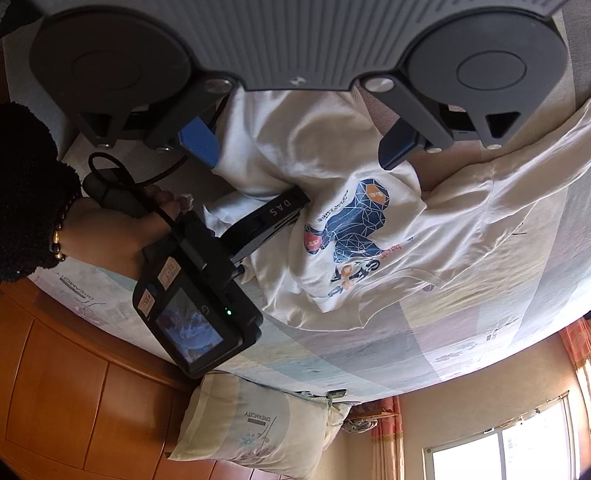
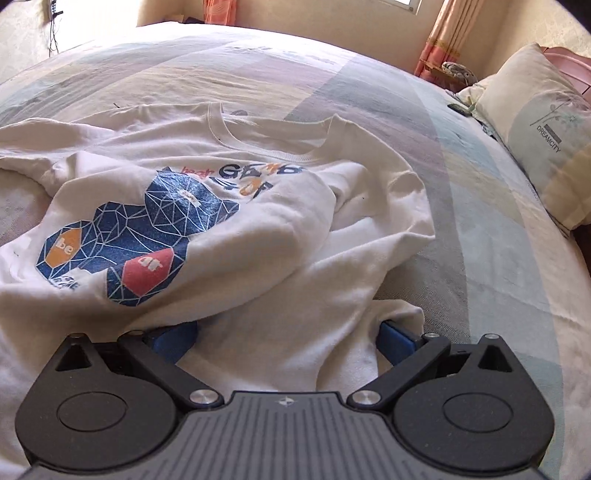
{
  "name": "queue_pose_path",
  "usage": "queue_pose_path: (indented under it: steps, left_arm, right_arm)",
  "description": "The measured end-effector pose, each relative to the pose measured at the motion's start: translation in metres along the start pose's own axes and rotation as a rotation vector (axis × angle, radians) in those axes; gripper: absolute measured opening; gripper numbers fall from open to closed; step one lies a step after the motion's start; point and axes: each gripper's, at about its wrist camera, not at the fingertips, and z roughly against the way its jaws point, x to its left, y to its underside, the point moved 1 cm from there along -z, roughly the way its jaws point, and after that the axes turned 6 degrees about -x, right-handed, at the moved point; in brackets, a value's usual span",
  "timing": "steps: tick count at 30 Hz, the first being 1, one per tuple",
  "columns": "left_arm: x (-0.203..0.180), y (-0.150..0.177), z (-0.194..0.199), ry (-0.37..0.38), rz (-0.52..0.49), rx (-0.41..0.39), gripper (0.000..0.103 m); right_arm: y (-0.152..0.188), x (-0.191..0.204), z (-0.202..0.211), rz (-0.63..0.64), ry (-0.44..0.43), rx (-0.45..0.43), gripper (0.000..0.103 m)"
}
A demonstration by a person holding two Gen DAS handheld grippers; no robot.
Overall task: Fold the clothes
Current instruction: 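Reach the right gripper to the other sleeve and grasp its cuff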
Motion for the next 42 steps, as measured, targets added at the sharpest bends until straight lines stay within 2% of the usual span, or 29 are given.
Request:
queue_pose_path:
  steps: [3, 8, 11, 13, 17, 20, 23, 24, 26, 27, 30, 32, 35, 39, 42]
  left_arm:
    - [0.002, 0.002, 0.002, 0.011, 0.003, -0.004, 0.093]
    - [0.003, 0.002, 0.0, 0.007, 0.015, -0.004, 0.093]
    - [-0.001, 0.003, 0.0, 0.022, 0.008, -0.006, 0.093]
    - [-0.003, 0.003, 0.0, 0.023, 0.003, -0.006, 0.093]
    - [-0.005, 0.002, -0.001, 0.019, -0.005, -0.004, 0.093]
    - [-0.005, 0.002, 0.0, 0.012, -0.004, -0.003, 0.093]
    - [-0.004, 0.003, 0.001, 0.004, 0.001, 0.001, 0.093]
    - [-0.004, 0.003, 0.001, 0.002, 0.002, 0.002, 0.093]
    - [-0.005, 0.003, 0.001, 0.002, 0.0, 0.002, 0.093]
    - [-0.005, 0.004, 0.002, 0.004, -0.002, 0.003, 0.093]
    - [-0.007, 0.005, 0.003, 0.013, -0.005, 0.002, 0.093]
    - [-0.007, 0.005, 0.002, 0.021, -0.004, 0.006, 0.093]
    - [-0.009, 0.005, -0.001, 0.029, -0.011, 0.013, 0.093]
    - [-0.013, 0.006, -0.004, 0.044, -0.022, 0.019, 0.093]
    - [-0.014, 0.006, -0.004, 0.046, -0.024, 0.021, 0.093]
  right_arm:
    - [0.003, -0.019, 0.004, -0.038, 0.056, 0.012, 0.103]
    - [0.013, -0.07, 0.014, -0.059, 0.265, 0.024, 0.103]
    - [0.02, -0.103, 0.023, -0.105, 0.311, 0.027, 0.103]
    - [0.025, -0.114, 0.035, -0.131, 0.266, 0.005, 0.103]
    - [0.032, -0.098, 0.061, -0.105, 0.05, -0.069, 0.103]
    - [0.039, -0.059, 0.08, 0.039, -0.129, -0.12, 0.103]
    - [0.052, -0.019, 0.088, 0.223, -0.237, -0.132, 0.103]
    - [0.057, -0.007, 0.085, 0.295, -0.218, -0.129, 0.103]
    - [0.062, 0.013, 0.075, 0.412, -0.123, -0.129, 0.103]
    - [0.061, 0.015, 0.071, 0.426, -0.091, -0.136, 0.103]
    - [0.049, 0.004, 0.063, 0.375, -0.015, -0.164, 0.103]
    - [0.039, -0.012, 0.057, 0.316, 0.006, -0.162, 0.103]
    - [0.031, -0.023, 0.05, 0.264, -0.029, -0.145, 0.103]
    - [0.03, -0.025, 0.044, 0.272, -0.055, -0.152, 0.103]
    - [0.022, -0.046, 0.035, 0.155, -0.051, -0.154, 0.103]
